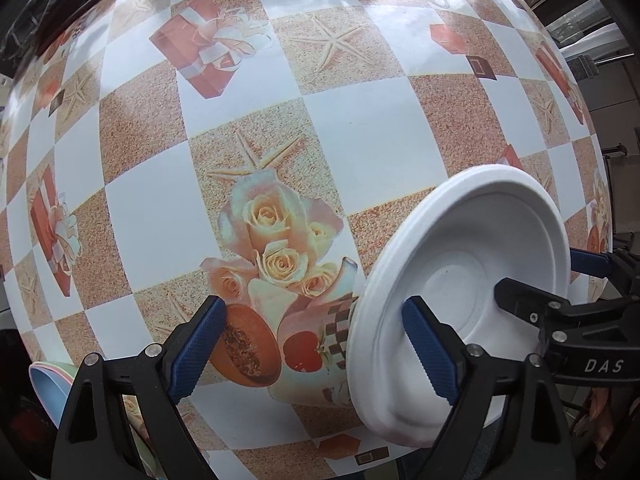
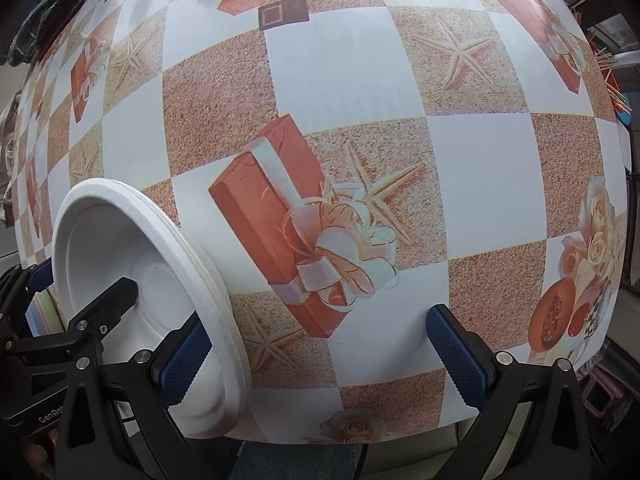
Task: Organize plates and bowls
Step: 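Lift the bowl stack with both grippers and carry it over the blue plate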
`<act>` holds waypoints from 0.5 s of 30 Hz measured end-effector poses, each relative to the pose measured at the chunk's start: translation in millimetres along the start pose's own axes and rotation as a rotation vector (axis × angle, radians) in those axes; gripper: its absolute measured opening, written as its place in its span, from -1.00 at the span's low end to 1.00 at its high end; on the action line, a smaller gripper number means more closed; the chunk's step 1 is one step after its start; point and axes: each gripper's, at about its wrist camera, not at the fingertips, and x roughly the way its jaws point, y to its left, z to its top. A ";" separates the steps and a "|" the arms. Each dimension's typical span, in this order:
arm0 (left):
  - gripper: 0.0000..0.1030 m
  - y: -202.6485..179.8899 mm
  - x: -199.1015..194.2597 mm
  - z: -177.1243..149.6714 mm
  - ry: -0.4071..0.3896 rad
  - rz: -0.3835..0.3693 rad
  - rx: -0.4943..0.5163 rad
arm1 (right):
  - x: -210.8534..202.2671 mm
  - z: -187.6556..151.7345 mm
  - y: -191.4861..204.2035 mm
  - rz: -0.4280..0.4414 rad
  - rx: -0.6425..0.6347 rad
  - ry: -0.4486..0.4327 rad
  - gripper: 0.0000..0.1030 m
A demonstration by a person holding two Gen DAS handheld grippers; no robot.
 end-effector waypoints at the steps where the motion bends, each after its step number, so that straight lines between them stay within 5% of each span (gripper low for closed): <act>1: 0.94 7.6 2.7 -1.2 0.005 0.011 -0.006 | 0.9 -0.9 1.9 0.002 0.002 -0.007 1.00; 15: 1.00 19.4 9.1 2.1 0.018 0.004 -0.043 | -5.3 -13.2 -3.0 0.003 0.015 -0.021 1.00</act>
